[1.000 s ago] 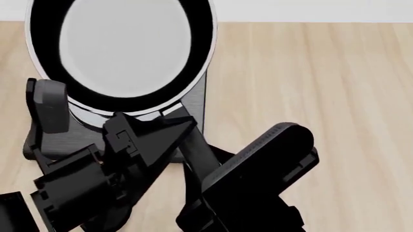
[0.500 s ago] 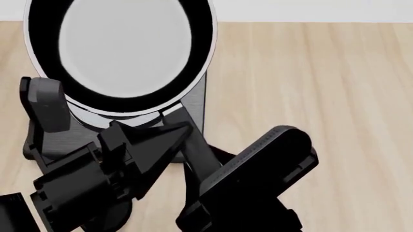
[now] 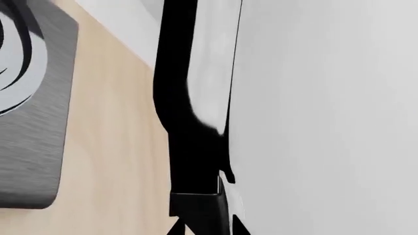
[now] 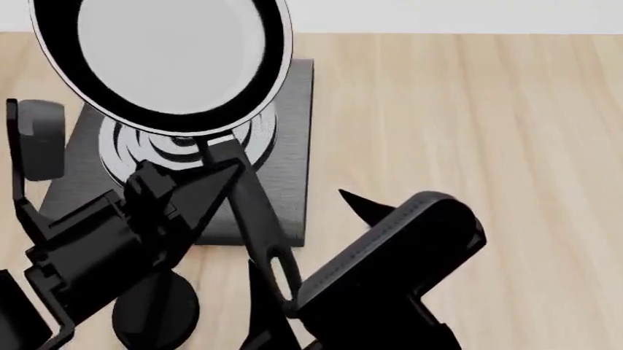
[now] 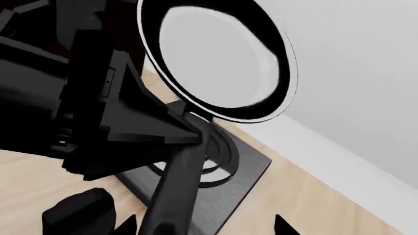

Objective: Put the frying pan on the cabinet shelf.

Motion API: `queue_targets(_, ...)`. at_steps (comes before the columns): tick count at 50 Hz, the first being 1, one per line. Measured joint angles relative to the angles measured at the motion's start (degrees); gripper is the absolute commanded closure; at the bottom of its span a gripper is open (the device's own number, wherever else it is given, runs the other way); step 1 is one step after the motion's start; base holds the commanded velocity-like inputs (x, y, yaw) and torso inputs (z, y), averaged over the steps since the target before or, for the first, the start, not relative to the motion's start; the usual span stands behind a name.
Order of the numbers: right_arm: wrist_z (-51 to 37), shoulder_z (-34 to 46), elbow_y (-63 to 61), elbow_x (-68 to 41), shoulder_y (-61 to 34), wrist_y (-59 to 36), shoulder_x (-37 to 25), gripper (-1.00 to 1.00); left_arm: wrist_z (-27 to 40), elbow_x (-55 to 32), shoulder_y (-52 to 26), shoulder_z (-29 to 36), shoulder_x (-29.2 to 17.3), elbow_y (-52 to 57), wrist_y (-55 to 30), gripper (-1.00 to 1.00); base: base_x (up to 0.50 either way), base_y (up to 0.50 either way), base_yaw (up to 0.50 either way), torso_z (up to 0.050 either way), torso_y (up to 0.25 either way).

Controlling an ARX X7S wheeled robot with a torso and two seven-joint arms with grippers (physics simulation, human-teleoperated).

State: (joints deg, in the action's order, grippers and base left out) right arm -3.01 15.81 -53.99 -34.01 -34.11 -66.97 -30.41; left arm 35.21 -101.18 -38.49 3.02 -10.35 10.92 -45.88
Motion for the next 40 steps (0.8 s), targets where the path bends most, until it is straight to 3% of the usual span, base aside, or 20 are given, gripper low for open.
queue_targets(21,-2.76,-4.04,-3.31,-3.33,2.1,-0.9,0.13,-1.0,-3.41,3.01,-4.04,-4.74,-4.4,-4.6,3.68,1.0,0.0,0.0,0.0,0.001,0.0)
queue_targets(40,-6.21,-4.75,-4.65,-5.57,5.71,1.68,-0.75,-1.0,-7.28,4.41,-11.54,-10.06,-9.44,-15.21,7.93,1.0,0.0,0.0,0.0,0.001,-0.001)
